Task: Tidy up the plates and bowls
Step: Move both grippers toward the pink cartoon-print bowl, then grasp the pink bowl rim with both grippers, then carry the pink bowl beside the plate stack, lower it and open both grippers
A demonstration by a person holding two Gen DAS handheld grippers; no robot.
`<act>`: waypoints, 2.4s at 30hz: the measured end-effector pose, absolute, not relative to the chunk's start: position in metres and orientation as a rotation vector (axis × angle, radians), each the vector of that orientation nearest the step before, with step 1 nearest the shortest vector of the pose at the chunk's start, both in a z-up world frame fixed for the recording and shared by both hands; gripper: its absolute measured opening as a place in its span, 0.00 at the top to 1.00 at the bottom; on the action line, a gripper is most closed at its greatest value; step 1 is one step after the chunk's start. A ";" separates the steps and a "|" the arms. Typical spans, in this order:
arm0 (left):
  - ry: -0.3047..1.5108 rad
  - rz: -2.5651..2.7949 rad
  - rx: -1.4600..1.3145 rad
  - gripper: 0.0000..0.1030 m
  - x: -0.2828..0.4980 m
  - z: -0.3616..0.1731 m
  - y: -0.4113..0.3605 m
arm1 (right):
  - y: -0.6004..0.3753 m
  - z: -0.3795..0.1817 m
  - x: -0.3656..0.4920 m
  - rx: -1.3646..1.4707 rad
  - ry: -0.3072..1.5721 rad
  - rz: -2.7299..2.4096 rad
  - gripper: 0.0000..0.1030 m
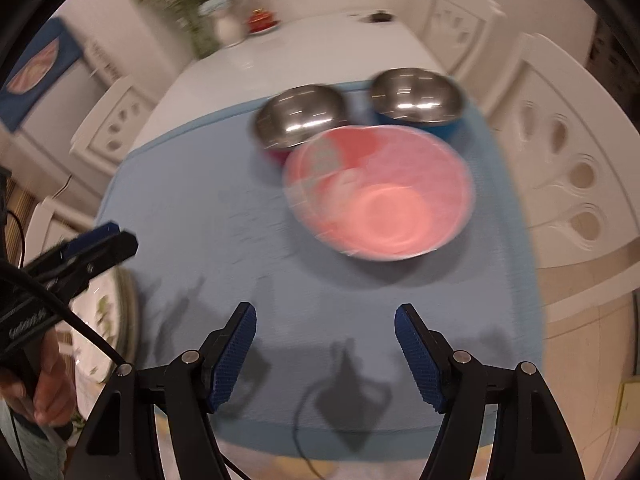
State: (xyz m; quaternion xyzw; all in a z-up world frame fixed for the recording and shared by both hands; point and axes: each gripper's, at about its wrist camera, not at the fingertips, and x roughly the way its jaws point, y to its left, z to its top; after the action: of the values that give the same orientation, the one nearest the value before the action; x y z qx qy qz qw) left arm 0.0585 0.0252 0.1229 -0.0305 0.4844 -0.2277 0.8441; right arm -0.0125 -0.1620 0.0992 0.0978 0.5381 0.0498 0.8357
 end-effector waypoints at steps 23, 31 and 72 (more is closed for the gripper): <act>1.154 -0.446 -0.025 0.43 0.137 0.061 -0.090 | -0.269 0.057 0.079 0.183 1.159 0.012 0.33; 1.187 -0.500 0.001 0.64 0.148 0.044 -0.104 | -0.262 0.036 0.098 0.177 1.177 0.066 0.49; 1.041 -0.373 -0.167 0.89 0.032 0.113 -0.006 | -0.168 0.099 0.000 0.164 1.192 0.234 0.88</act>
State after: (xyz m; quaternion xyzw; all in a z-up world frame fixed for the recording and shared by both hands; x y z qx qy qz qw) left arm 0.0315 -0.0059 0.1132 -0.0794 0.4937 -0.1769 0.8478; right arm 0.0003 -0.1683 0.0987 0.0770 0.5594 0.1100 0.8180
